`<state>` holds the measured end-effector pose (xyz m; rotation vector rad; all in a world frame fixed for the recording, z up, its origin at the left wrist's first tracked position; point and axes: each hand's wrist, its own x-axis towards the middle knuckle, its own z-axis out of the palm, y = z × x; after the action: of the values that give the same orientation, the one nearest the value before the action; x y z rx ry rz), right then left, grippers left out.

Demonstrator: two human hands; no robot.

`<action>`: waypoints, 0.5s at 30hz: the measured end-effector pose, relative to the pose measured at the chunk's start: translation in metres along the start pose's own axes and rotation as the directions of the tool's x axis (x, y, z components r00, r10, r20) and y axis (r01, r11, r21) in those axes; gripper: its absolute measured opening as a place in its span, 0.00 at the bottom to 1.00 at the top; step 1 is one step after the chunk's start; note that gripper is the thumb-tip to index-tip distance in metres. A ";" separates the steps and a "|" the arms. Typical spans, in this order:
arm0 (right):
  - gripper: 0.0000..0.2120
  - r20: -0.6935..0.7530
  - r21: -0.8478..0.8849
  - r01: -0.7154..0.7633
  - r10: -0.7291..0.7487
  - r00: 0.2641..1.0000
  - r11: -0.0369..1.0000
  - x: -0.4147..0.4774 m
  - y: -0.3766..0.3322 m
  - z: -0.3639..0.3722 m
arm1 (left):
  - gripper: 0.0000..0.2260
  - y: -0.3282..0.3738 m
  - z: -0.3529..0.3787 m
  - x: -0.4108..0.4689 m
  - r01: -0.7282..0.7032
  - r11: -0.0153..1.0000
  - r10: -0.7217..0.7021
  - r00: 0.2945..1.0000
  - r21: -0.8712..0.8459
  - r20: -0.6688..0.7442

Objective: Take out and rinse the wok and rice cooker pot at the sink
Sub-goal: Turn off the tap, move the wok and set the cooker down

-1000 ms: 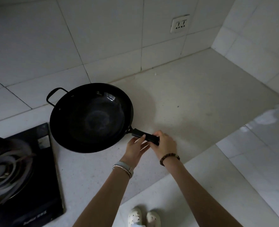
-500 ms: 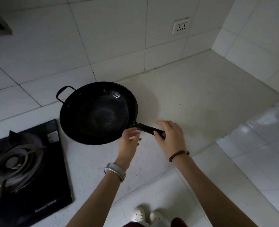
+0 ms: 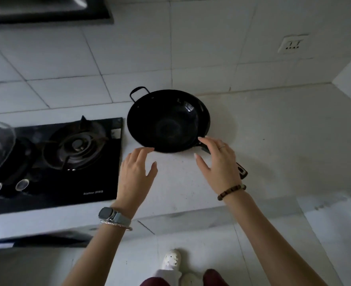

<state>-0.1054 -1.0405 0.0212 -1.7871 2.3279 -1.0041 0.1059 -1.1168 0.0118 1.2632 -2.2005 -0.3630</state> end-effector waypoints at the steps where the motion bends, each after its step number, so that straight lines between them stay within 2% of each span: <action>1: 0.20 0.015 0.023 0.029 -0.030 0.999 0.999 -0.001 -0.004 -0.001 | 0.16 -0.001 -0.008 -0.008 0.035 0.999 -0.034 0.999 0.023 -0.033; 9: 0.21 0.086 0.158 0.238 -0.253 0.964 0.958 -0.029 -0.036 -0.008 | 0.15 -0.007 -0.062 -0.095 0.264 0.964 -0.251 0.942 0.030 -0.224; 15: 0.20 0.178 0.257 0.354 -0.404 0.897 0.899 -0.052 -0.078 0.002 | 0.15 -0.012 -0.105 -0.179 0.467 0.882 -0.422 0.841 0.062 -0.339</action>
<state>-0.0206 -1.0062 0.0416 -2.1796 1.6968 -0.9840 0.2473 -0.9657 0.0289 1.7837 -1.6704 -0.1608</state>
